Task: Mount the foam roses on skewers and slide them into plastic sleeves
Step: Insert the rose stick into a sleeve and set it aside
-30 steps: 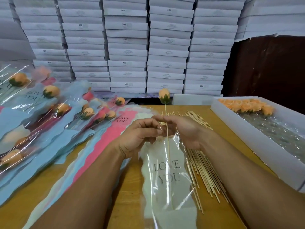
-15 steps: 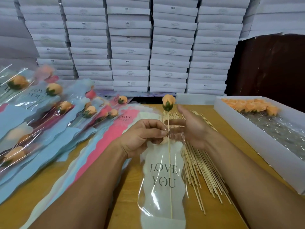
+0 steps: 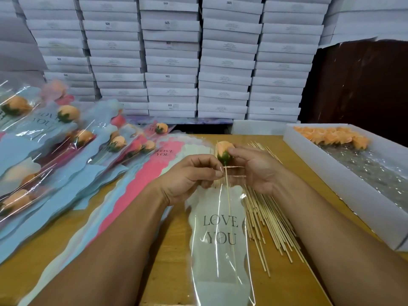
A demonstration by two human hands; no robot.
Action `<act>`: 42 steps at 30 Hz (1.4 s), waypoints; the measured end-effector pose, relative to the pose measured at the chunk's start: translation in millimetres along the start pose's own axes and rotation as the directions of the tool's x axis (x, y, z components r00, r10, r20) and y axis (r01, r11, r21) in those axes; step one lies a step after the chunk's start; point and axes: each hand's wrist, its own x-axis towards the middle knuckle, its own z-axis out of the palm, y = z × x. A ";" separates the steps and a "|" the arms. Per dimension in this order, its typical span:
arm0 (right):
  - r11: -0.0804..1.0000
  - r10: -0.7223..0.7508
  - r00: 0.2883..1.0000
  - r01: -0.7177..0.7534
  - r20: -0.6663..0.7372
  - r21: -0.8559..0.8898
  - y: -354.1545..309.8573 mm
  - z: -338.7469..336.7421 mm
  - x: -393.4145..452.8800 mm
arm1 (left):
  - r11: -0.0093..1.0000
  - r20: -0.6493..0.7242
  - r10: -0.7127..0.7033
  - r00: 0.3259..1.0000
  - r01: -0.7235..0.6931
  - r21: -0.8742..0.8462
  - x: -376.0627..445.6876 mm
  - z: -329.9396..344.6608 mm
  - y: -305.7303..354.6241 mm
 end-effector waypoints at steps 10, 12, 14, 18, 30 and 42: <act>0.975 -0.022 0.998 0.034 0.056 -0.219 -1.9 7.2 -9.0 | 0.996 -0.131 0.072 0.989 -0.065 0.061 1.8 -2.8 1.9; 0.980 -0.027 0.999 0.035 0.046 -0.195 -2.5 10.7 -9.1 | 0.997 -0.178 0.076 0.981 -0.069 0.044 2.9 -2.5 2.3; 0.981 -0.013 1.000 0.018 0.023 -0.191 -2.6 13.1 -8.8 | 0.997 -0.230 0.079 0.970 -0.075 0.027 3.9 -2.3 2.2; 0.976 0.019 0.999 -0.012 0.030 -0.219 -1.3 15.3 -9.0 | 0.996 -0.283 0.080 0.956 -0.070 0.046 3.8 -1.6 1.1; 0.997 0.065 0.977 -0.054 0.203 -0.060 -1.6 10.1 -12.3 | 0.994 -0.362 0.105 0.926 -0.093 0.052 3.2 1.4 -0.4; 0.941 -0.027 0.935 0.143 -0.355 0.307 -3.7 -24.9 5.2 | 0.931 0.094 -0.354 0.931 0.360 -0.060 -5.4 -2.0 2.8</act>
